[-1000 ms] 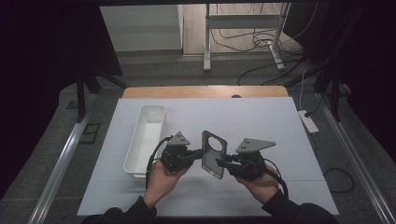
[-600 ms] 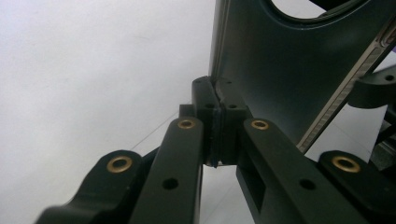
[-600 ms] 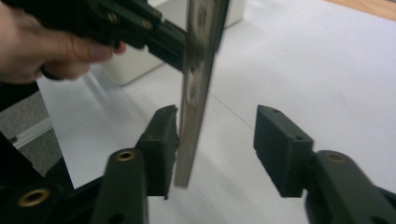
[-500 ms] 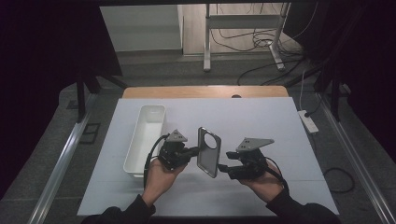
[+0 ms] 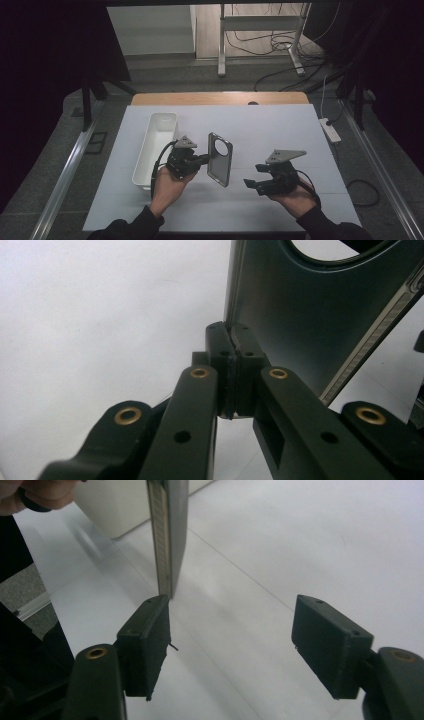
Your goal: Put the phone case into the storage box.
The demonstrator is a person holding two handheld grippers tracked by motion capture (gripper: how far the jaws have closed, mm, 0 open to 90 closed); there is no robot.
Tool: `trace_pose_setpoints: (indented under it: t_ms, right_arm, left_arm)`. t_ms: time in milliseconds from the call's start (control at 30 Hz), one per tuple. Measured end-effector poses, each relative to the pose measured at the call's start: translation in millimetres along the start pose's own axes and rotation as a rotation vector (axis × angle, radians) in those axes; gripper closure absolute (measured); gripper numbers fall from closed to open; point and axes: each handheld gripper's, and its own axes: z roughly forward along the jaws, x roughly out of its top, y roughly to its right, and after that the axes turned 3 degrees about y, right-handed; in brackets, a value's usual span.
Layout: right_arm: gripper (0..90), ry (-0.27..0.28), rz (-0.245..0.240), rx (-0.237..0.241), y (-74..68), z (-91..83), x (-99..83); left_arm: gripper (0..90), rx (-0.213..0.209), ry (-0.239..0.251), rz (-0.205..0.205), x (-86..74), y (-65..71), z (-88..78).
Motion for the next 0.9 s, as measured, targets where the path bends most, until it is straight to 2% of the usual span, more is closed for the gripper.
trace_pose_setpoints:
  t_ms: [67, 400, 767, 900]
  right_arm:
    - [29.4, -0.011, 0.008, -0.006, 2.3, -3.5, -3.9]
    - [24.9, 0.001, 0.024, -0.026, 6.4, -18.3, -14.8]
    - [19.9, -0.001, 0.059, -0.063, 16.3, -34.4, -29.3]
    - [19.6, -0.001, 0.07, -0.071, 18.6, -38.7, -32.7]
  left_arm:
    - [88.8, 0.0, 0.001, 0.0, 1.0, -0.5, -0.4]
    - [88.8, 0.01, -0.009, 0.012, 7.4, -6.7, -3.4]
    - [88.8, 0.029, -0.008, -0.011, 14.5, -18.9, -7.7]
    - [88.9, 0.037, -0.012, -0.007, 17.1, -22.2, -11.1]
